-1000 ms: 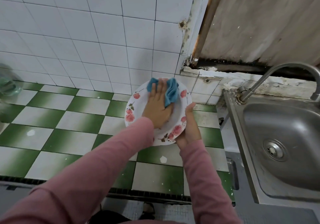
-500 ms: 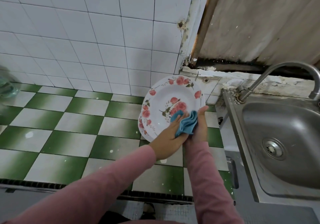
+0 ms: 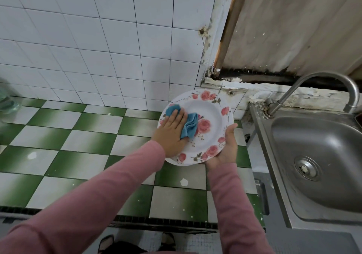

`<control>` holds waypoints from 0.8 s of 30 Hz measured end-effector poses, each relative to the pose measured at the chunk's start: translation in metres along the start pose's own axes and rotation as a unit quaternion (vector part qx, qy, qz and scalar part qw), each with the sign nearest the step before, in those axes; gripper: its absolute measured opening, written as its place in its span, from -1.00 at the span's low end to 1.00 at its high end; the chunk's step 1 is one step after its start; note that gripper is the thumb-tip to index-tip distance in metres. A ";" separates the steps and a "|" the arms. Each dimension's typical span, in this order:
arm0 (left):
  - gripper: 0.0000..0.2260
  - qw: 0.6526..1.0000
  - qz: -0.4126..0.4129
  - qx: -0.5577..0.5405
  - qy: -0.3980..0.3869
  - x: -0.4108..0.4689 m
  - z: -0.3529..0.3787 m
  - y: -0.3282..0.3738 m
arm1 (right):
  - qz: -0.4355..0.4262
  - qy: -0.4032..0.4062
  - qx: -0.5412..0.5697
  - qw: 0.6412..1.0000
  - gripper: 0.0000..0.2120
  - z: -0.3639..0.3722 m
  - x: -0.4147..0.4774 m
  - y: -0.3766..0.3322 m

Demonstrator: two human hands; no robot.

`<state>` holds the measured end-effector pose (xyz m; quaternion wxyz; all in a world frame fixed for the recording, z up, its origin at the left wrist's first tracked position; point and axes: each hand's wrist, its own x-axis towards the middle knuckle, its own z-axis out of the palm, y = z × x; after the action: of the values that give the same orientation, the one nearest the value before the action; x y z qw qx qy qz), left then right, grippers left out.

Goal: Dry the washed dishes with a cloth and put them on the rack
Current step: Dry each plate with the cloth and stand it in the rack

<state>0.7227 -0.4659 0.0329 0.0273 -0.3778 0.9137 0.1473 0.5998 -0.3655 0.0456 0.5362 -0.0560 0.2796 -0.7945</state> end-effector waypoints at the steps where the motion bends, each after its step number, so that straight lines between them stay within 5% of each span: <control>1: -0.38 0.999 0.012 -0.029 -0.030 -0.006 0.001 0.003 | -0.004 0.012 -0.008 1.000 -0.45 0.000 0.001 -0.003; 6: -0.37 0.984 0.106 -0.135 -0.054 -0.031 0.005 0.017 | 0.009 0.044 -0.051 0.998 -0.31 0.010 0.004 -0.016; 11: -0.46 0.993 0.079 -0.076 0.045 -0.028 0.001 0.013 | 0.074 0.150 -0.132 0.977 -0.46 0.030 0.022 -0.021; 14: -0.57 0.979 0.048 -0.175 0.098 -0.026 -0.003 0.008 | 0.083 0.177 -0.182 0.964 -0.52 0.048 0.028 -0.029; 16: -0.68 0.955 0.030 -0.265 0.131 -0.022 -0.009 0.002 | 0.071 0.163 -0.216 0.960 -0.38 0.050 0.030 -0.034; 18: -0.77 0.901 -0.020 -0.405 0.157 -0.020 -0.017 -0.001 | 0.084 0.156 -0.287 0.941 -0.24 0.048 0.029 -0.034; 22: -0.70 0.662 -0.131 -0.721 0.160 -0.016 -0.032 -0.011 | 0.163 0.184 -0.325 0.913 -0.21 0.026 0.020 -0.027; 24: -0.70 0.588 -0.117 -0.789 0.136 -0.016 -0.037 -0.018 | 0.169 0.166 -0.307 0.922 -0.15 0.017 0.019 -0.019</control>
<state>0.7487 -0.4774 0.0664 -0.3886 -0.3706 0.3801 0.7531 0.5827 -0.3840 0.0649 0.5649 -0.0376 0.5999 -0.5654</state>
